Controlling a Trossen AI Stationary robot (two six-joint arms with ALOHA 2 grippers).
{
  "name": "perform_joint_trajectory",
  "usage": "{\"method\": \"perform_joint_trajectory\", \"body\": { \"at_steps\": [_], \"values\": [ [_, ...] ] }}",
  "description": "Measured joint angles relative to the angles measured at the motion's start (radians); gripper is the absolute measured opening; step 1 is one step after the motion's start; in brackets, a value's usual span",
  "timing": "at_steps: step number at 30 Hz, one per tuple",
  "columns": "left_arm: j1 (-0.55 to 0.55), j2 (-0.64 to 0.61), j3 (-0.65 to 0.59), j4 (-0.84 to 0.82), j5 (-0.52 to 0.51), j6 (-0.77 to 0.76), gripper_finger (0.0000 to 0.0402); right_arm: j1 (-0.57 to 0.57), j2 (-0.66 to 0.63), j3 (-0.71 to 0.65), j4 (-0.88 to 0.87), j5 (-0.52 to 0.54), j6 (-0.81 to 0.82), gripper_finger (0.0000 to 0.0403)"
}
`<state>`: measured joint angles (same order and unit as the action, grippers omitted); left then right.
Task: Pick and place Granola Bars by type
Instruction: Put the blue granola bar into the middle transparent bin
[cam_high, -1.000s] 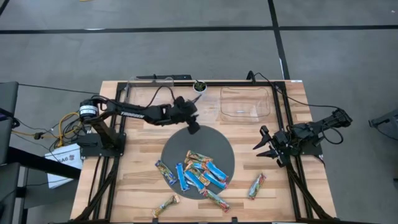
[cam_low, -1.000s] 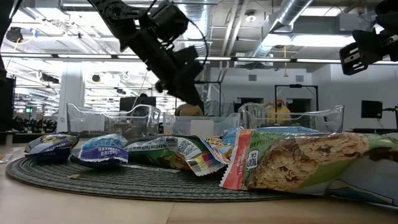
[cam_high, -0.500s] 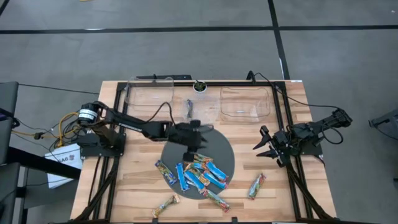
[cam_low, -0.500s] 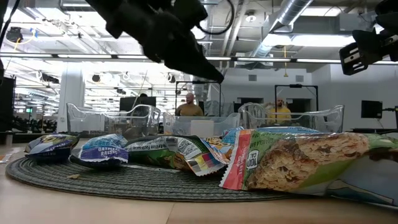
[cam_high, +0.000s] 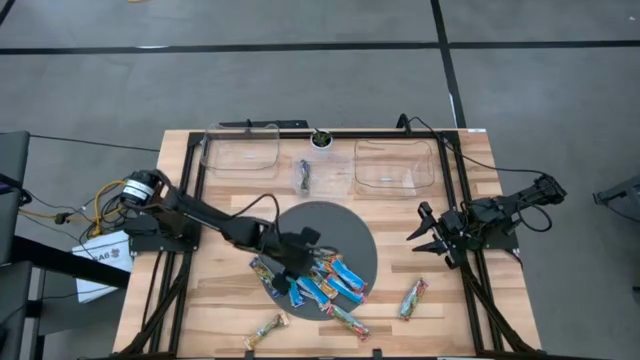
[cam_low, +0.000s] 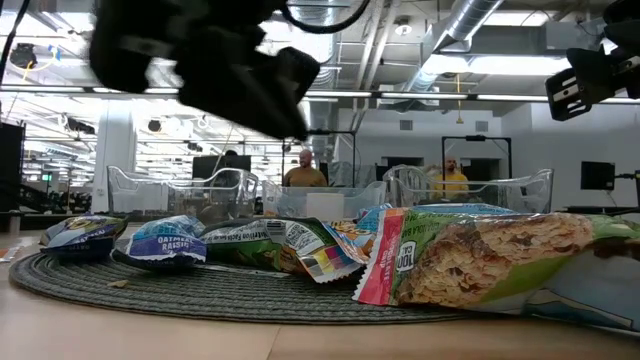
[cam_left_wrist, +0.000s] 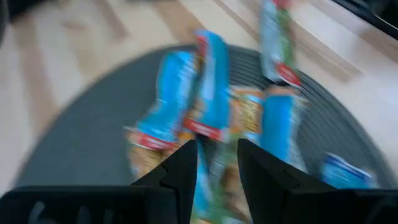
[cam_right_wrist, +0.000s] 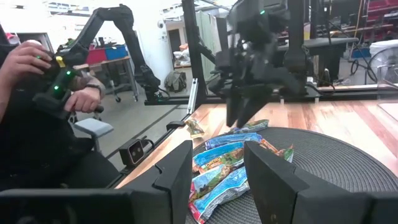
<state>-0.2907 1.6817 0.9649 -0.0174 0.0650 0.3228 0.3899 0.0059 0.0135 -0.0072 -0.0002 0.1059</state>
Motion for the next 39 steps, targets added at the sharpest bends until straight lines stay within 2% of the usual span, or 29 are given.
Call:
{"method": "perform_joint_trajectory", "body": {
  "at_steps": [5, 12, 23, 30, 39],
  "values": [
    [-0.072, 0.0, 0.0, -0.123, -0.006, -0.024, 0.0109, 0.0, 0.0, 0.0, 0.0, 0.0, 0.0, 0.0137],
    [-0.178, 0.0, 0.0, -0.307, -0.103, -0.095, 0.0109, 0.0, 0.0, 0.0, 0.0, 0.0, 0.0, 0.0139],
    [-0.289, 0.0, 0.0, -0.505, -0.106, -0.23, 0.0109, 0.0, 0.0, 0.0, 0.0, 0.0, 0.0, 0.0139],
    [-0.3, 0.0, 0.0, -0.564, -0.184, -0.234, 0.0109, 0.0, 0.0, 0.0, 0.0, 0.0, 0.0, 0.0138],
    [-0.312, -0.012, 0.0, -0.568, -0.186, -0.232, 0.0109, 0.0, 0.0, 0.0, 0.0, 0.0, 0.0, 0.0137]
  ]
}}
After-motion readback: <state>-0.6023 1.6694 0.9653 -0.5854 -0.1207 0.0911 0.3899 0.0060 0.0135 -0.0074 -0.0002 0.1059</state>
